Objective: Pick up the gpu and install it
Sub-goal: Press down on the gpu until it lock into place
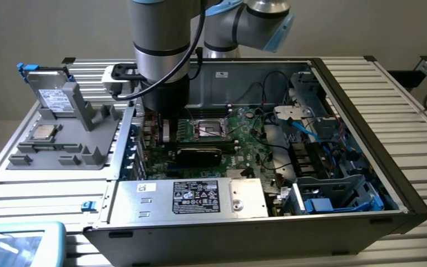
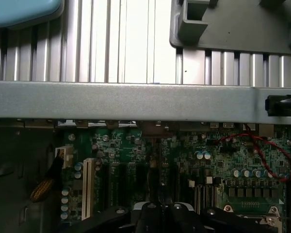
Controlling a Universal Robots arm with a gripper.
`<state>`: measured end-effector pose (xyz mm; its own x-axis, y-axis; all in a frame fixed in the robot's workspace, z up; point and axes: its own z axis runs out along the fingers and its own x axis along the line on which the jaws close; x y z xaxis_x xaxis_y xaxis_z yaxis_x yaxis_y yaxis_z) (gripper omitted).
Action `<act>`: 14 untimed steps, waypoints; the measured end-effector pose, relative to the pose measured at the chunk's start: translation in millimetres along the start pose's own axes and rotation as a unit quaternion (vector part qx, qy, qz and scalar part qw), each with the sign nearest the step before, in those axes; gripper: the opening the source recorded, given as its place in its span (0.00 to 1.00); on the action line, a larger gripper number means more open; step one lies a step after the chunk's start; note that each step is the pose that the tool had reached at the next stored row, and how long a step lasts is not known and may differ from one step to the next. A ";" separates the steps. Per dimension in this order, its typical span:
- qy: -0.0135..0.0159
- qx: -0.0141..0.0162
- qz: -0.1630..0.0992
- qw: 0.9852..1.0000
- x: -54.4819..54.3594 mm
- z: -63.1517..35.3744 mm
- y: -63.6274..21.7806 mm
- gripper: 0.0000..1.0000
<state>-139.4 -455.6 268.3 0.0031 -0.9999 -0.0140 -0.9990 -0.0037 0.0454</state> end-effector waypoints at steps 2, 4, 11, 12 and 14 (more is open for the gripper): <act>0.000 0.000 0.000 1.000 -0.1 -0.1 -0.1 0.12; 0.000 0.000 0.000 1.000 -0.1 0.0 -0.1 0.12; 0.000 -0.001 0.000 1.000 -0.1 0.3 0.6 0.12; 0.000 -0.001 0.000 1.000 -0.1 0.6 0.7 0.12; 0.000 -0.002 0.000 1.000 -0.1 0.7 0.9 0.12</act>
<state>-140.3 -455.5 267.6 0.0030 -0.9999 -0.0139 -0.9988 -0.0037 0.0496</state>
